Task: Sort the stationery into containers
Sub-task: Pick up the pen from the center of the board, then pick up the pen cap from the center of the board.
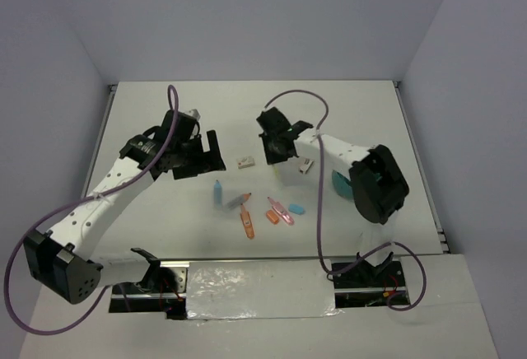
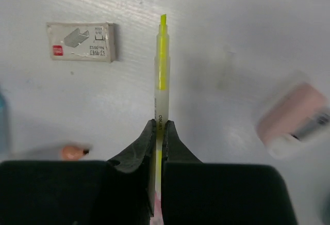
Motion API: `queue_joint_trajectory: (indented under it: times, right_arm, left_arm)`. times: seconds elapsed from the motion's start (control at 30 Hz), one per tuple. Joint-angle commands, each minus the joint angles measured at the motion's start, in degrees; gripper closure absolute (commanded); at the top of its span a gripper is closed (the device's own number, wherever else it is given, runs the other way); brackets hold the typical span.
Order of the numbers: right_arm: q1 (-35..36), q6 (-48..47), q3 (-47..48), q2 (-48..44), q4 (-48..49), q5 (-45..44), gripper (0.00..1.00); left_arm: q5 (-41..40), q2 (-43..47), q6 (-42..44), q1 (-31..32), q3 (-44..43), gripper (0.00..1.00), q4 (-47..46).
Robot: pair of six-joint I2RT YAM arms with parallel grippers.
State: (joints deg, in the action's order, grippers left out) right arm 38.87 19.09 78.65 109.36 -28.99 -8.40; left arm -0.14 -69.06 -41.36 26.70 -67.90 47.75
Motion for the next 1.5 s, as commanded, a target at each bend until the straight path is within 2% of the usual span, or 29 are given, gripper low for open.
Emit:
queue_joint_trajectory:
  times: [0.0, 0.07, 0.1, 0.17, 0.2, 0.33, 0.47, 0.57, 0.7, 0.9, 1.27, 1.47]
  right_arm:
    - [-4.0, 2.6, 8.6, -14.9, -8.1, -3.3, 1.0]
    - [-6.1, 3.8, 12.1, -21.1, -13.3, -7.1, 1.0]
    - [-6.5, 4.1, 13.0, -22.9, -18.9, -9.2, 1.0]
    - [-8.8, 5.4, 13.8, -27.9, -24.3, -15.0, 1.0]
    - [-9.6, 5.5, 13.0, -29.9, -27.2, -15.9, 1.0]
    - [-13.9, 4.3, 7.3, -41.2, -30.2, -17.3, 1.0]
    - [-15.3, 2.8, 4.3, -49.8, -33.4, -17.3, 1.0]
    - [-15.5, 2.4, 0.8, -52.7, -35.1, -17.0, 1.0]
    - [-15.6, 2.3, -4.5, -57.3, -34.6, -15.0, 1.0]
    - [-15.8, -0.2, -7.0, -57.9, -33.2, -12.9, 1.0]
    - [-15.9, -4.5, -6.7, -58.2, -33.1, -11.0, 1.0]
    - [-15.9, -4.8, -6.4, -58.6, -32.9, -9.3, 1.0]
  left_arm:
    - [0.4, -5.3, 0.3, 0.3, -5.9, 0.01, -4.1]
    - [-4.7, -11.4, -2.3, 3.2, -9.8, 0.01, -1.5]
    - [-8.0, -13.7, -2.8, 4.2, -13.7, 0.01, -1.5]
    - [-9.3, -20.6, -4.9, 6.2, -17.3, 0.04, -1.3]
    - [-9.1, -22.9, -5.4, 6.6, -20.3, 0.12, -1.9]
    - [-12.2, -34.9, -7.3, 9.7, -27.8, 0.28, -3.4]
    - [-16.6, -47.5, -7.1, 12.8, -44.5, 0.28, 3.7]
    - [-18.8, -54.1, -7.7, 14.4, -50.4, 0.29, 5.7]
    - [-17.8, -60.1, -8.5, 15.6, -53.6, 0.3, 4.9]
    - [-16.5, -68.6, -8.7, 17.1, -61.7, 0.31, 5.6]
    - [-19.2, -73.9, -9.4, 17.8, -61.7, 0.34, 2.4]
    - [-20.4, -75.1, -9.9, 17.9, -61.7, 0.39, 2.6]
